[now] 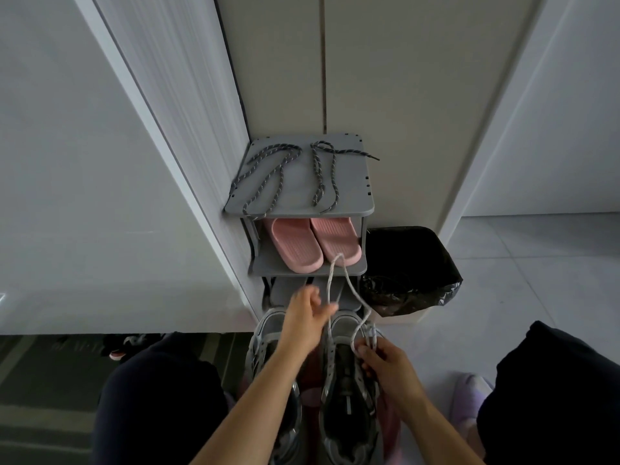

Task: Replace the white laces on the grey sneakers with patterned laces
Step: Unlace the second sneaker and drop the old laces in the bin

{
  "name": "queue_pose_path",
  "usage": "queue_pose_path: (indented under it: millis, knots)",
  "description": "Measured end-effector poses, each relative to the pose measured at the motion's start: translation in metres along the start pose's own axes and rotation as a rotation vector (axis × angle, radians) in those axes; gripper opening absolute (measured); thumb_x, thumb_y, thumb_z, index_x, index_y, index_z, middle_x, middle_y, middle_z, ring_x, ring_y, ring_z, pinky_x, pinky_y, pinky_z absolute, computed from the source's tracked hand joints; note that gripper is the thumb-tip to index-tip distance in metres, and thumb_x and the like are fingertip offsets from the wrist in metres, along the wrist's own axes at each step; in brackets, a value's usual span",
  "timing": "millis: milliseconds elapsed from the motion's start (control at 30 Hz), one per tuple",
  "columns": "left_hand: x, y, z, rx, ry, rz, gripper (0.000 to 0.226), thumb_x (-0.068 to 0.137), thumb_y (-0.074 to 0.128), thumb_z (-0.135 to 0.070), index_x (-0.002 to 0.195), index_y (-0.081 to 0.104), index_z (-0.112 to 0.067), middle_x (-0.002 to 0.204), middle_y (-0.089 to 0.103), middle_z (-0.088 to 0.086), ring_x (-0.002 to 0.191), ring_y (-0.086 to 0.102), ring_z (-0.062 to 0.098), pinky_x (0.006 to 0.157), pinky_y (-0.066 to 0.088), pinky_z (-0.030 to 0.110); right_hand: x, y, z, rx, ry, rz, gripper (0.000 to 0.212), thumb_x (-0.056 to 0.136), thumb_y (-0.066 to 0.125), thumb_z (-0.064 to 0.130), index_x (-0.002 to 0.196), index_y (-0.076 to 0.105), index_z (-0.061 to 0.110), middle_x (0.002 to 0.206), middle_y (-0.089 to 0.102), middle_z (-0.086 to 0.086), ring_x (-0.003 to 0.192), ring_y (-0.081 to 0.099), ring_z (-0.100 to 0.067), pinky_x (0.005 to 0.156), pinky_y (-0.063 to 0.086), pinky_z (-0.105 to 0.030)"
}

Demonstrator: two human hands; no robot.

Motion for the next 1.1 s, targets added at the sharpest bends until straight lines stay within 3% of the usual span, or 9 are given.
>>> queue_pose_path:
  millis: [100, 200, 300, 400, 467, 633, 767, 900, 1100]
  knots:
    - [-0.011, 0.026, 0.032, 0.206, -0.121, 0.094, 0.025, 0.086, 0.063, -0.029, 0.100, 0.057, -0.009, 0.091, 0.057, 0.002, 0.085, 0.056, 0.016, 0.071, 0.038, 0.023, 0.000, 0.000, 0.001, -0.016, -0.018, 0.010, 0.017, 0.090, 0.054, 0.003, 0.082, 0.066, 0.013, 0.069, 0.059, 0.000, 0.058, 0.050, -0.006, 0.052, 0.042, -0.012]
    - [-0.011, 0.033, 0.034, 0.167, -0.091, -0.010, 0.016, 0.087, 0.062, -0.023, 0.095, 0.061, -0.008, 0.096, 0.063, 0.005, 0.083, 0.056, 0.014, 0.069, 0.038, 0.020, 0.000, 0.001, 0.002, -0.014, -0.018, 0.012, 0.017, 0.090, 0.054, 0.003, 0.083, 0.066, 0.013, 0.070, 0.060, 0.000, 0.058, 0.050, -0.006, 0.051, 0.042, -0.010]
    - [-0.015, 0.031, 0.023, 0.059, -0.021, -0.097, 0.008, 0.091, 0.057, -0.020, 0.084, 0.057, -0.015, 0.079, 0.060, -0.004, 0.074, 0.055, 0.011, 0.059, 0.038, 0.016, -0.001, 0.002, 0.002, -0.050, -0.035, 0.028, 0.016, 0.091, 0.054, 0.005, 0.083, 0.066, 0.011, 0.068, 0.059, 0.000, 0.060, 0.049, -0.009, 0.051, 0.042, -0.010]
    - [-0.021, 0.018, 0.007, -0.343, -0.052, -0.215, 0.016, 0.094, 0.052, -0.015, 0.078, 0.053, -0.015, 0.067, 0.060, -0.003, 0.063, 0.056, 0.011, 0.062, 0.046, 0.017, 0.000, 0.003, 0.001, -0.077, -0.027, 0.047, 0.015, 0.091, 0.053, 0.004, 0.083, 0.065, 0.008, 0.068, 0.058, 0.000, 0.061, 0.049, -0.010, 0.053, 0.042, -0.012]
    - [-0.014, 0.005, -0.010, -0.320, 0.057, -0.251, 0.012, 0.094, 0.051, -0.014, 0.082, 0.054, -0.013, 0.068, 0.058, -0.003, 0.062, 0.054, 0.010, 0.063, 0.045, 0.018, -0.001, 0.005, 0.001, -0.118, -0.041, 0.056, 0.016, 0.091, 0.052, 0.003, 0.082, 0.063, 0.011, 0.072, 0.058, -0.002, 0.062, 0.051, -0.010, 0.054, 0.042, -0.013]
    - [-0.013, 0.003, -0.045, 0.287, 0.423, 0.049, 0.019, 0.093, 0.051, -0.017, 0.108, 0.063, -0.013, 0.103, 0.061, -0.001, 0.092, 0.058, 0.015, 0.077, 0.045, 0.027, -0.002, -0.003, 0.018, 0.019, -0.233, -0.122, 0.029, 0.090, 0.052, 0.001, 0.107, 0.058, 0.024, 0.065, 0.053, 0.002, 0.053, 0.049, -0.004, 0.053, 0.043, -0.015]
    - [-0.027, 0.020, -0.051, 0.299, 0.572, 0.176, 0.023, 0.094, 0.049, -0.015, 0.111, 0.065, -0.014, 0.111, 0.058, 0.001, 0.102, 0.055, 0.013, 0.088, 0.046, 0.028, 0.001, -0.010, 0.042, -0.216, -0.428, -0.101, 0.027, 0.081, 0.063, -0.001, 0.086, 0.059, 0.026, 0.065, 0.058, 0.010, 0.056, 0.055, 0.000, 0.054, 0.041, -0.011]
    - [-0.025, 0.015, -0.036, 0.053, 0.384, 0.109, 0.039, 0.091, 0.057, -0.020, 0.129, 0.050, -0.022, 0.122, 0.054, -0.005, 0.107, 0.055, 0.007, 0.092, 0.046, 0.023, 0.016, -0.040, 0.060, -0.411, -0.327, -0.182, 0.016, 0.089, 0.057, 0.005, 0.076, 0.060, 0.015, 0.062, 0.061, -0.002, 0.045, 0.053, -0.006, 0.048, 0.041, -0.015]
    - [-0.045, 0.037, 0.018, 0.318, 0.228, 0.283, 0.052, 0.092, 0.052, -0.033, 0.140, 0.035, -0.025, 0.148, 0.032, -0.003, 0.136, 0.029, 0.013, 0.113, 0.023, 0.025, 0.047, -0.079, 0.140, -0.508, -0.393, -0.335, 0.020, 0.092, 0.054, 0.016, 0.073, 0.054, 0.019, 0.060, 0.058, 0.002, 0.043, 0.053, 0.007, 0.044, 0.039, -0.006]
Point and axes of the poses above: each hand's wrist, its own x-axis towards the middle knuckle, its own y-axis out of the palm, z = x × y, the point moved 3 cm from there along x, towards the middle knuckle
